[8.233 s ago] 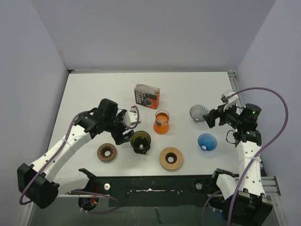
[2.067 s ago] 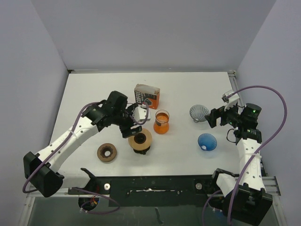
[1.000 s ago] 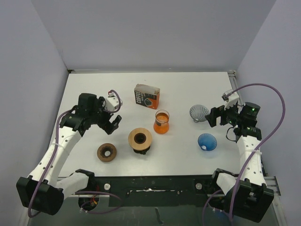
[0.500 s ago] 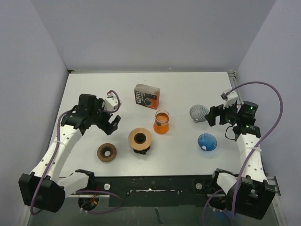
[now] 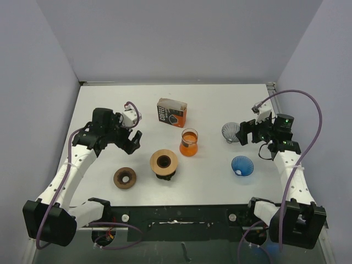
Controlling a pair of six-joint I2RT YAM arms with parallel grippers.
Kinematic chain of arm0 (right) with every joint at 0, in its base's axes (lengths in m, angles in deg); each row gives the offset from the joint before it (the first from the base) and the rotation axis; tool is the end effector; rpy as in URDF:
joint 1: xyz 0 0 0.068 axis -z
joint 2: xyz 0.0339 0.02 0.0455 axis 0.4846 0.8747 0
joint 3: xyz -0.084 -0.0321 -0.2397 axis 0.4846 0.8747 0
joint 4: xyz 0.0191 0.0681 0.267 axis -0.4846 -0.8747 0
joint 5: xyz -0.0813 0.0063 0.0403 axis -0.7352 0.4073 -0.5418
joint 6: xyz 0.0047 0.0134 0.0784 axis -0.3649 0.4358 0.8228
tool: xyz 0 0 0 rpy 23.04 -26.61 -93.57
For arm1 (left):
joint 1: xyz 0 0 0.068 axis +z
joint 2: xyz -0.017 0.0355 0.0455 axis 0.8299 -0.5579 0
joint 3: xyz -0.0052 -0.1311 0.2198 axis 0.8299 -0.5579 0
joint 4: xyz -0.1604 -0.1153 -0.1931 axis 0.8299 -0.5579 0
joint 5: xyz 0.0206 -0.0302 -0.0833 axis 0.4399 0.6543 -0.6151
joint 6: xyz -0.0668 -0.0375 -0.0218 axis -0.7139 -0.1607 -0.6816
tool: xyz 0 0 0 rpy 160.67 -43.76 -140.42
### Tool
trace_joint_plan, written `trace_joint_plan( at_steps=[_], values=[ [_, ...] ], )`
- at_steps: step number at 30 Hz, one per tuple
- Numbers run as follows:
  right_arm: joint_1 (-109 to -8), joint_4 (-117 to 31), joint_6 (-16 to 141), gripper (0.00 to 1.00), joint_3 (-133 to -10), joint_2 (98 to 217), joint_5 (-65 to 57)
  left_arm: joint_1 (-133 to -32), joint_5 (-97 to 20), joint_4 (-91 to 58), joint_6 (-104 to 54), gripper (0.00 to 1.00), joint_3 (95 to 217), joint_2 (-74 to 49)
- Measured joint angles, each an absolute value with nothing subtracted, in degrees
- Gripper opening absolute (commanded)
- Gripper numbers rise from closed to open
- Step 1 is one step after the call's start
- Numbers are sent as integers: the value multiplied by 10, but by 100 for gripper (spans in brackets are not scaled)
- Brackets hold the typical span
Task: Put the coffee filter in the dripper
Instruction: Pick up the coffee dripper from the center of the board.
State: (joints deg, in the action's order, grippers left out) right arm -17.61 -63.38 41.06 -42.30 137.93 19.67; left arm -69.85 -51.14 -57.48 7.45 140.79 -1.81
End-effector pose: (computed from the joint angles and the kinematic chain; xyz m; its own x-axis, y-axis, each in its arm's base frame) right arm 0.2783 -0.0194 0.2420 -0.4992 -0.1177 -0.8584 -0.3820 0.9192 0.0961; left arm 0.2631 -0.0897 0.2608 -0.4898 0.4674 -0.7360 0.6847 0.7288 0.0072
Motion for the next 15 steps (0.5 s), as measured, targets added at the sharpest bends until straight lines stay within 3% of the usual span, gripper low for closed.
trace_joint_plan(
  at_steps=[8, 15],
  values=[
    [-189, -640, 407, 95, -431, 1391, 176, -698, -492, -578, 68, 84, 1405, -22],
    [-201, -736, 316, 89, -455, 1392, 158, -699, -488, -582, 73, 82, 1392, -19]
  ],
)
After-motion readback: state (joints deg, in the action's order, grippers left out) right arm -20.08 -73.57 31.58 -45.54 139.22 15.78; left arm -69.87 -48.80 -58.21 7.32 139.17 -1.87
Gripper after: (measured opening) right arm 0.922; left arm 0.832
